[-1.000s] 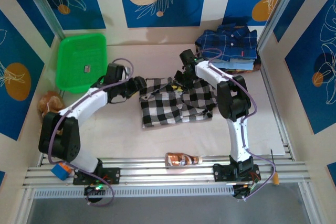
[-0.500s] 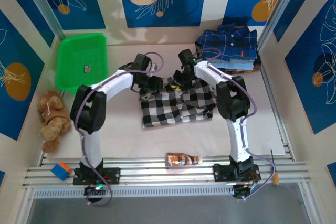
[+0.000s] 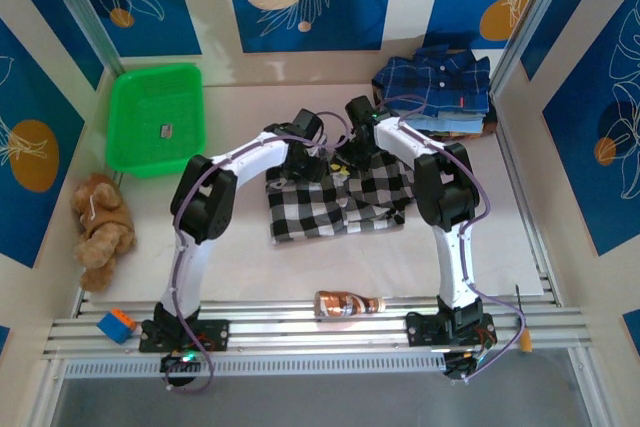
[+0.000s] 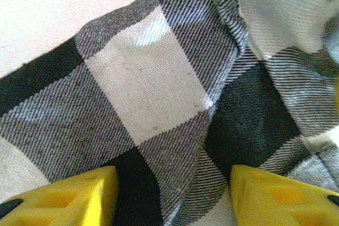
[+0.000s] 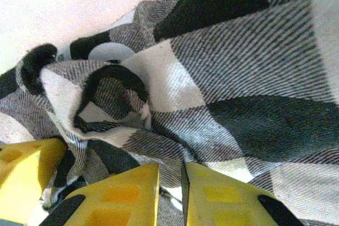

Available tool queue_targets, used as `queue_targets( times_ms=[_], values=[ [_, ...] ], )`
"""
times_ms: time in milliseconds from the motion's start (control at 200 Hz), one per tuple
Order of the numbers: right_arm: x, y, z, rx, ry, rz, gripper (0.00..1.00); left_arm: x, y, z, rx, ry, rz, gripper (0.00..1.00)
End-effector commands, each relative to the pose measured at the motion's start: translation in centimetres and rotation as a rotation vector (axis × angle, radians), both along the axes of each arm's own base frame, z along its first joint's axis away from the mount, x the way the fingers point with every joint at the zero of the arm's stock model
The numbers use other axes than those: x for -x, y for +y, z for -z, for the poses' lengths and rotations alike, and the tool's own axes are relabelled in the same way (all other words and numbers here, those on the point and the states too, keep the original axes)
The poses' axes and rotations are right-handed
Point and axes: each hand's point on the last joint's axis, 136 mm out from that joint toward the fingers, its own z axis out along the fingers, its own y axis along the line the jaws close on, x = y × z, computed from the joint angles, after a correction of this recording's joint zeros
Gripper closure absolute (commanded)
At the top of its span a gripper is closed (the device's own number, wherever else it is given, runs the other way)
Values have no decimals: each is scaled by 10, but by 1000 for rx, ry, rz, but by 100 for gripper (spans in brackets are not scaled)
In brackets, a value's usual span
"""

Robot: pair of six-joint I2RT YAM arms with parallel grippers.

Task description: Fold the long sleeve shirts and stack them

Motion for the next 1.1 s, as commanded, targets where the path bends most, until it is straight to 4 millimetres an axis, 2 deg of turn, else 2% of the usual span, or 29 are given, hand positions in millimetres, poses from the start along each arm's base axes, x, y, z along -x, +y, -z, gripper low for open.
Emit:
queue_targets(
  times_ms=[0, 65, 220, 345, 490, 665, 790, 820, 870, 1096],
  values=[
    [5, 0, -18, -36, -9, 4, 80, -18, 10, -8, -102, -79, 2, 47],
    [6, 0, -18, -41, -11, 2, 80, -24, 7, -13, -92, -100, 7, 51],
    [10, 0, -14, -49, 4, -6, 80, -29, -5, -28, -12, -120, 25, 52],
    [13, 0, -9, -54, 13, -8, 80, -29, -12, -26, 17, -105, 39, 53],
    [12, -1, -9, -61, 18, -7, 80, -29, -12, -16, 32, -73, 41, 61],
    [12, -1, -10, -66, 18, -5, 80, -36, -10, -19, 50, -75, 36, 70],
    [10, 0, -14, -75, 11, -1, 80, -41, -8, -19, 48, -73, 37, 82],
    [10, 1, -16, -76, 8, -4, 80, -41, -7, -19, 50, -70, 35, 87],
    [8, 0, -17, -78, 5, 0, 80, -43, -7, -23, 62, -75, 31, 91],
    [4, 7, -23, -110, -6, 12, 80, -49, -4, -52, 203, -66, 23, 96]
  ],
)
